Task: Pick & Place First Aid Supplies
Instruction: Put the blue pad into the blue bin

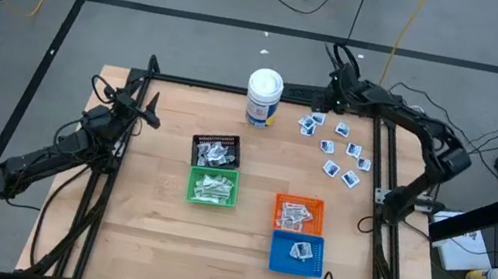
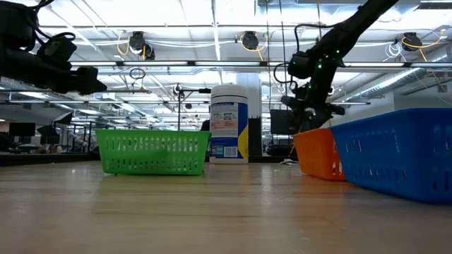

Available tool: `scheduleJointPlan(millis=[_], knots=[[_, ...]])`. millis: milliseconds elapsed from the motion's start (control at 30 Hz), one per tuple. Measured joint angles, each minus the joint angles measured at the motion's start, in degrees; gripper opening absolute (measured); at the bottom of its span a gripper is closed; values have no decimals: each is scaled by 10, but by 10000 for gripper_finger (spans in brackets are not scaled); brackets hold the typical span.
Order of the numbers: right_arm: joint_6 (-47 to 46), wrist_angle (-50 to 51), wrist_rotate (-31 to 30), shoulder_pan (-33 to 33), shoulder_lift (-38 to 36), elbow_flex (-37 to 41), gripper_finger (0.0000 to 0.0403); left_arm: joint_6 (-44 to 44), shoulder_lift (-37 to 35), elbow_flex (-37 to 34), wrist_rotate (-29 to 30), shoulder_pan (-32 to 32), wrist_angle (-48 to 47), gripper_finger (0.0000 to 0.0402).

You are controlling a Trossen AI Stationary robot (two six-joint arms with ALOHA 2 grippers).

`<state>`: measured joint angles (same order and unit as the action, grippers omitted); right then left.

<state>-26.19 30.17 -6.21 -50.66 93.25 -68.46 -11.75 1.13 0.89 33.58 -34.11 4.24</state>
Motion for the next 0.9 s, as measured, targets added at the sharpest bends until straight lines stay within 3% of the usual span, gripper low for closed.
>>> scheduleJointPlan(millis=[167, 900], knots=[[6, 11, 35, -9, 40, -39, 226, 0, 0, 0, 0, 0, 0, 306], [-70, 52, 33, -19, 142, -54, 226, 0, 0, 0, 0, 0, 0, 305]])
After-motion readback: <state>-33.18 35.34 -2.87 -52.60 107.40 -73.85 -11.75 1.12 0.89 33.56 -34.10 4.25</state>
